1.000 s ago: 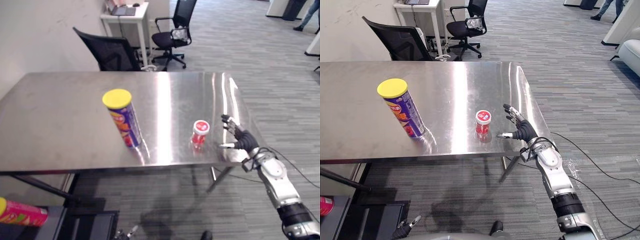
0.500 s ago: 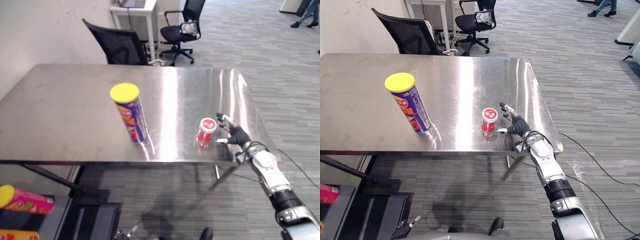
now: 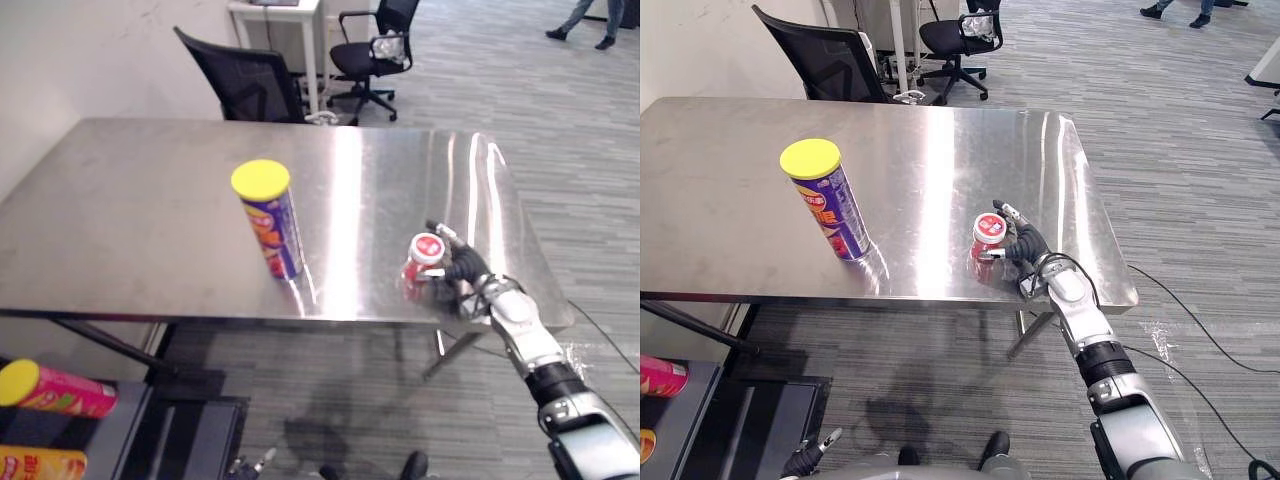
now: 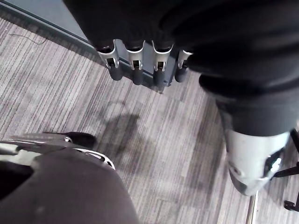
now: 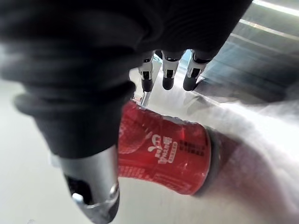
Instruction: Put the gum and the chips on the shelf.
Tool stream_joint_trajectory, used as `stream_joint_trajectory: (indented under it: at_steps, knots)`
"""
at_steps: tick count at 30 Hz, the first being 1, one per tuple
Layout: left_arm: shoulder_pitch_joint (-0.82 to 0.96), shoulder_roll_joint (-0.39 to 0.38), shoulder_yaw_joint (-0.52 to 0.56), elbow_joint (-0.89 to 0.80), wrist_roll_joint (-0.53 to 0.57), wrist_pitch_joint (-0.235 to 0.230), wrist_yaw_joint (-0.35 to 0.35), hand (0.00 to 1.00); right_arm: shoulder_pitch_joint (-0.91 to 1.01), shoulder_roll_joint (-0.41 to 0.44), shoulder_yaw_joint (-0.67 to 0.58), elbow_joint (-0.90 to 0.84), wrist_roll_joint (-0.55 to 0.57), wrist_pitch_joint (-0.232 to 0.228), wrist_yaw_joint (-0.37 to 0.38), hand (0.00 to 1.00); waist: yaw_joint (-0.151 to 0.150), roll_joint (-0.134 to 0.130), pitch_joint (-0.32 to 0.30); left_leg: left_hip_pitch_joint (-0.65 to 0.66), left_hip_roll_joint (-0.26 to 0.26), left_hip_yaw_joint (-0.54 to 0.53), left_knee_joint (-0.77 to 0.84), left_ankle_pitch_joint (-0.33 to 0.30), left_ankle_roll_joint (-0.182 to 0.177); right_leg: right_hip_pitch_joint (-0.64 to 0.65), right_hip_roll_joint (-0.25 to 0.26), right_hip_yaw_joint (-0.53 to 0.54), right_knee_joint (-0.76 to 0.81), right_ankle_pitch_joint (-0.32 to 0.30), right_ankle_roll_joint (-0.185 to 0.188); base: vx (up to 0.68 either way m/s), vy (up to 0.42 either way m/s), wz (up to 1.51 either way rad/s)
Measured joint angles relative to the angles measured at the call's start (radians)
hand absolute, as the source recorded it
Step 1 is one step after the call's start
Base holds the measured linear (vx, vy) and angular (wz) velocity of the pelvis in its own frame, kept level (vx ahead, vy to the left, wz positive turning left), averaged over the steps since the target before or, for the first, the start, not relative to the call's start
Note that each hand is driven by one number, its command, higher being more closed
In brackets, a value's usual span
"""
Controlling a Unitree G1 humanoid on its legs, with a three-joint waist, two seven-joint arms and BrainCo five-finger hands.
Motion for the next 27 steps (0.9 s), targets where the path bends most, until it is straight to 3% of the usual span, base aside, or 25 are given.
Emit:
stream_joint_trajectory:
  at_steps: [4,5,16,27]
  knots:
    - [0.000,0.001,-0.005,-0.010,0.000,0.000,0.000,0.00,-0.039,0.001,0.003,0.040,0.001,-0.003,-0.023,0.00,0.007,-0.002,0.019,-0.001,-0.005,-0.018,0.000,0.006,0.002,0.008,-0.005,-0.015,0.000,0.001,0.002,-0.02,0.017,0.11]
    - [-0.001,0.001,-0.005,-0.014,0.000,0.000,0.000,0.00,-0.044,0.001,0.003,0.043,0.001,-0.004,-0.026,1.00,0.012,-0.002,0.023,-0.001,-0.005,-0.019,0.000,0.008,0.004,0.009,-0.005,-0.018,0.000,0.001,0.002,-0.03,0.003,0.13]
    - [-0.001,0.000,-0.008,-0.038,0.000,-0.001,0.002,0.00,-0.086,0.041,0.019,0.075,0.001,-0.022,-0.045,1.00,0.041,-0.001,0.043,0.001,-0.006,-0.050,-0.036,0.039,0.011,0.012,-0.003,-0.046,0.000,0.001,0.001,-0.02,0.000,0.08]
    - [0.000,0.000,-0.009,-0.038,0.000,0.000,0.011,0.00,-0.079,0.042,0.026,0.040,0.000,-0.020,-0.075,1.00,0.043,-0.002,0.043,0.001,-0.007,-0.047,-0.039,0.039,0.012,0.007,-0.003,-0.043,0.000,0.001,0.001,0.00,0.003,-0.01]
